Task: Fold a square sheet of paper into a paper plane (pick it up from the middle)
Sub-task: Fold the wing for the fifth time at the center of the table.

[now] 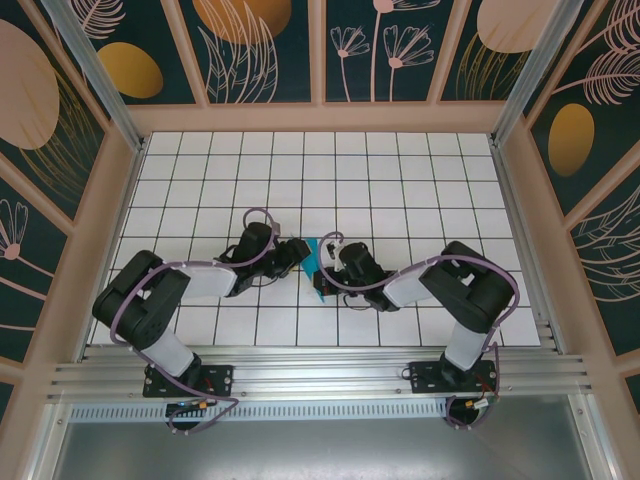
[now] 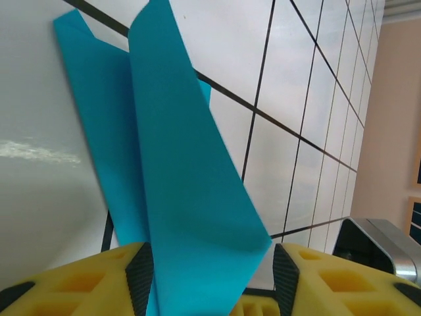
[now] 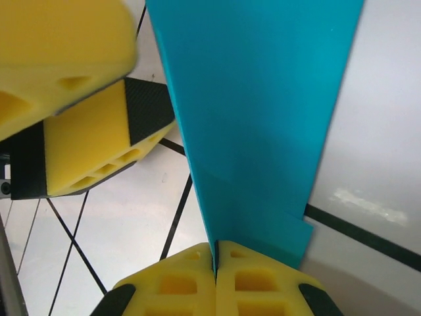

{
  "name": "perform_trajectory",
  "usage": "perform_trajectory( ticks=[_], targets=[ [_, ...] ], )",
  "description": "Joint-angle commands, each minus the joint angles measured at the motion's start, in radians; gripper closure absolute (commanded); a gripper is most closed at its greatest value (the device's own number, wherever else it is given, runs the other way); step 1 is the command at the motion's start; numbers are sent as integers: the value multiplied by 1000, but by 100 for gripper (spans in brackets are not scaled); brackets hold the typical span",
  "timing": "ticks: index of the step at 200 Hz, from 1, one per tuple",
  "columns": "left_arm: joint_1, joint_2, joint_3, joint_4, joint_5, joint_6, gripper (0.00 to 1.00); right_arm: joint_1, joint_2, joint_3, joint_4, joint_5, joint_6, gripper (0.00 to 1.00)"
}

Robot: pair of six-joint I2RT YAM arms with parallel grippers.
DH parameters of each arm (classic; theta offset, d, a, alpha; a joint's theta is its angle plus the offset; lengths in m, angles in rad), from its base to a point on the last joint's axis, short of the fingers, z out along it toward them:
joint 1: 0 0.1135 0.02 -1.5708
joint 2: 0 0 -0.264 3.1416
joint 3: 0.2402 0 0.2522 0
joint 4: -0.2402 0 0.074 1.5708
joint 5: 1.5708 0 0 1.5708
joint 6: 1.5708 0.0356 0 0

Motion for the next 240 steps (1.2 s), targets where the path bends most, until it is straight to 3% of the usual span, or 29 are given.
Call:
perform_trajectory(
  ticks=[1,34,58,240],
  targets=[
    [5,-58,6,-50,-55,33,45,-31,-23,-9,43,-102,44,99],
    [4,-87,-13,-36,-59,42,45,-63,-3,-20,98,-205,95,99],
    [5,-85,-8,-11,-31,46,45,-74,12,8,35,-232,88,99],
    [6,56,-7,284,132,-18,41,-85,115,106,-152,-269,72,96]
  ],
)
